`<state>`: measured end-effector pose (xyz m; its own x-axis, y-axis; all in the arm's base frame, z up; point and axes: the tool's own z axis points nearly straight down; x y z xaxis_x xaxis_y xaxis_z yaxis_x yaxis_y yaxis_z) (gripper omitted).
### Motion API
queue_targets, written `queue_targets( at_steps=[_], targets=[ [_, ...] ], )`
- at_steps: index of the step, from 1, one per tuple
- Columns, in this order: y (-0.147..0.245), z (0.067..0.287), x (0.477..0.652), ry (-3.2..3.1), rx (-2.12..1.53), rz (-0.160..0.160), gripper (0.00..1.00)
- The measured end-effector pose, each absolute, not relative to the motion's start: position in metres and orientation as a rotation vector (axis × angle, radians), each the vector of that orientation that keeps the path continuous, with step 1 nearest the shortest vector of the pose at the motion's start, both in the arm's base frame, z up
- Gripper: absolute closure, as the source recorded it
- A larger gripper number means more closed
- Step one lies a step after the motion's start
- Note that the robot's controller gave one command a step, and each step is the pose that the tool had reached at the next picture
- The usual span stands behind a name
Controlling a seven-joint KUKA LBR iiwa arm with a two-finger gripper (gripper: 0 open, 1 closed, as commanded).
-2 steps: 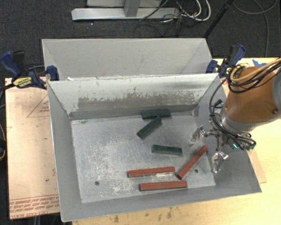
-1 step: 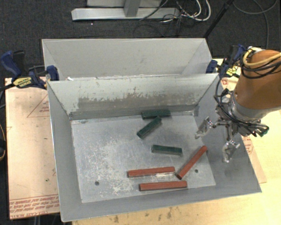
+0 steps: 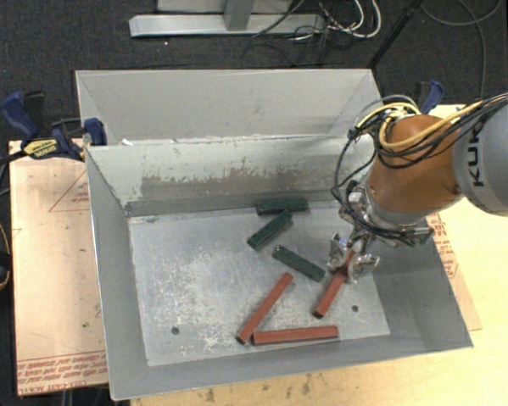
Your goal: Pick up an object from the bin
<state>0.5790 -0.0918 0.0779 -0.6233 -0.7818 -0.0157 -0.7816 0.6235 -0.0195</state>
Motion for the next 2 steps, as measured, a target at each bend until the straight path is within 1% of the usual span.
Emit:
queue_targets(
  at_steps=[1, 2],
  targets=[
    [-0.092, 0.078, 0.579, 2.811, -1.352, -0.016, 1.0],
    [-0.102, 0.279, 0.561, 2.805, -1.405, -0.001, 1.0]
  ],
)
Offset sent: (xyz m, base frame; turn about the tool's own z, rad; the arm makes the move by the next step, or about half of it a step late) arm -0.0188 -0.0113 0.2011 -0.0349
